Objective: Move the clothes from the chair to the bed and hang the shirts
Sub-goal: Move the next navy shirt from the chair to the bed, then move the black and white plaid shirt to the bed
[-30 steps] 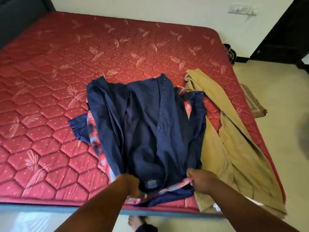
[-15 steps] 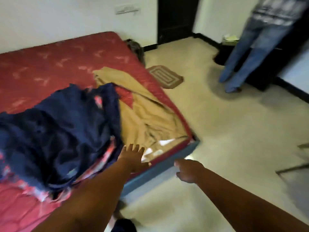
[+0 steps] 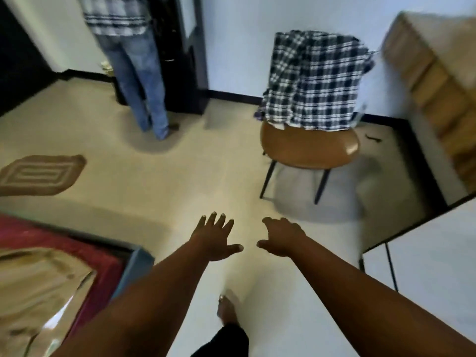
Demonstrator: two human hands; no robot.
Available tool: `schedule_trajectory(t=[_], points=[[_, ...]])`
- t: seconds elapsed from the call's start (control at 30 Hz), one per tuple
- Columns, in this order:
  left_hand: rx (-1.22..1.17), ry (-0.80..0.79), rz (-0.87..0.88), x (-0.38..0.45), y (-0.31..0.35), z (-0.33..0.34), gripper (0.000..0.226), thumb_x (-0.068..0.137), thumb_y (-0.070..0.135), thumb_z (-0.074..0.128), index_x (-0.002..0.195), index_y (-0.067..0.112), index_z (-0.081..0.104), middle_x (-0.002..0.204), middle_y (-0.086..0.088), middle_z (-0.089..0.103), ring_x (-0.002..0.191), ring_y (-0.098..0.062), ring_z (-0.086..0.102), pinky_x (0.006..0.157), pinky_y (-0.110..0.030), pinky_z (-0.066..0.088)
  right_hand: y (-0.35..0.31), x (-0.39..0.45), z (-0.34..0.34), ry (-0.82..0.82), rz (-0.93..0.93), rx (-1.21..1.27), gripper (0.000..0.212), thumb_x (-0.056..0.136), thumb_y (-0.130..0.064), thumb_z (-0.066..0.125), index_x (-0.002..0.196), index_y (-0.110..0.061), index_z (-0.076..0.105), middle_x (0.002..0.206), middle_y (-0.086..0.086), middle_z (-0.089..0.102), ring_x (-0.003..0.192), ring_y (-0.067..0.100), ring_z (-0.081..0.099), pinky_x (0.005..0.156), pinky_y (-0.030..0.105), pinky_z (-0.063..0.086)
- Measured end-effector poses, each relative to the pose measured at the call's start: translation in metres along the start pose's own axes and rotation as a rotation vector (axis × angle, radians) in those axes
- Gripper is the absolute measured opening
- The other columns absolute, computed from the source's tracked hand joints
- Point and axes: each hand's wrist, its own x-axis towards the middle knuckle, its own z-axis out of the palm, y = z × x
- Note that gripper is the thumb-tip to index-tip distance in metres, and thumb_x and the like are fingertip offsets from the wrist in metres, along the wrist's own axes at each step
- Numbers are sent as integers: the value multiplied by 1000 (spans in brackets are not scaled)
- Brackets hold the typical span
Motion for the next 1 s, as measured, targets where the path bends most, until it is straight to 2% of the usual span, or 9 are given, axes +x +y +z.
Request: schedule_trajectory(t=[0.1,0.37,0.47,0.57,0.77,0.87,1.0], points=[[14,28,61,80,38,-35,91,89,76,27,156,21,0,164,-9,-3,150,-30,-8,121,-48,-3,62,36,-32,52,36,-32,76,93,-56,52,152,-17,24,157,6,31,147,32,18,114,46,24],[72,66,173,256,120,-169,93,87,78,27,156,20,3,164,-9,-1,151,-30,-6,121,-48,-1,203,119,-123,101,105,11,75,92,-56,52,150,-19,25,155,9,32,146,34,20,116,51,21],[66,73,180,311,153,-215,101,79,85,18,156,21,3,164,-9,-1,150,-31,-6,121,-48,-1,256,151,-157,110,103,5,78,91,-55,53,152,-18,23,157,10,28,147,33,18,117,49,18],[72,78,141,370,179,-264,93,86,79,26,156,23,0,164,-7,-4,150,-31,-8,120,-50,-2,312,201,-207,113,76,-41,82,90,-56,54,153,-16,21,160,12,21,148,34,13,117,51,15],[14,158,27,452,192,-365,91,88,77,27,157,23,2,164,-6,-2,151,-30,-4,120,-49,0,391,289,-314,191,51,-47,80,90,-55,55,153,-20,20,158,8,26,147,35,15,116,55,18],[-26,172,-2,482,189,-394,90,88,77,26,156,23,2,164,-6,-2,150,-31,-3,120,-49,0,406,318,-353,164,45,-57,79,92,-53,55,154,-19,19,160,9,22,149,35,10,117,54,19],[-47,182,-15,530,172,-424,89,89,76,27,156,23,2,164,-7,-3,150,-31,-5,120,-50,-1,416,368,-387,197,44,-34,77,92,-52,54,153,-18,21,159,8,26,148,35,14,115,54,24]])
